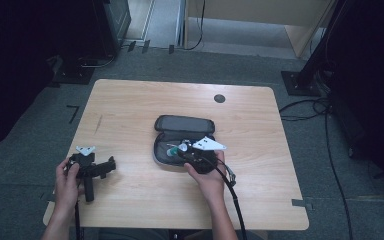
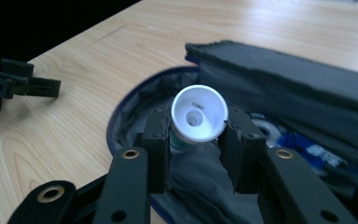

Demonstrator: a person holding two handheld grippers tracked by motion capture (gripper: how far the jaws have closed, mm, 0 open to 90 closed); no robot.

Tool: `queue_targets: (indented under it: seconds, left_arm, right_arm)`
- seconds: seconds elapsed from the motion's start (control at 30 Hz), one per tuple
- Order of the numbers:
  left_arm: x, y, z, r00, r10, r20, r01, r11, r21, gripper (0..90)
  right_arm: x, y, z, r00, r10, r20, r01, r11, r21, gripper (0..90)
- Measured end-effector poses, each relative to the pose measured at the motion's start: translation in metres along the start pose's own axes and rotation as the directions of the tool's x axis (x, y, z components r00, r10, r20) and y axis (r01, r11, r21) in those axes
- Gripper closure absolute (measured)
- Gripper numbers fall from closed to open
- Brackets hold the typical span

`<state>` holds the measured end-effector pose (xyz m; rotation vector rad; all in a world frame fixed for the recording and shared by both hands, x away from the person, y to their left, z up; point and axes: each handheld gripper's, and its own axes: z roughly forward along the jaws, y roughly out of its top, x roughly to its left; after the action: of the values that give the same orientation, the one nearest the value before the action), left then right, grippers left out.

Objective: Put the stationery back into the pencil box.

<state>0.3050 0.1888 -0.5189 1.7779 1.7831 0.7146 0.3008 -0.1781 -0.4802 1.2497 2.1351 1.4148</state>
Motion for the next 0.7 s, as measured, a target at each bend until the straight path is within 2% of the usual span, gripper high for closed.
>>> queue_targets:
  seconds: [0.2, 0.5, 0.7]
  left_arm:
    - [0.0, 0.0, 0.0, 1.0, 0.0, 0.0, 0.0, 1.0, 0.0, 0.0]
    - [0.0, 0.0, 0.0, 1.0, 0.0, 0.0, 0.0, 1.0, 0.0, 0.0]
    - [0.0, 0.0, 0.0, 1.0, 0.0, 0.0, 0.0, 1.0, 0.0, 0.0]
  right_arm:
    - [-0.009, -0.008, -0.004, 0.9999, 0.015, 0.006, -0.015, 0.999, 0.037, 62.1]
    - [-0.014, -0.012, -0.003, 0.9997, 0.022, 0.005, -0.022, 0.997, 0.071, 58.3]
    - [-0.013, -0.013, -0.002, 1.0, 0.002, 0.003, -0.003, 0.998, 0.066, 67.8]
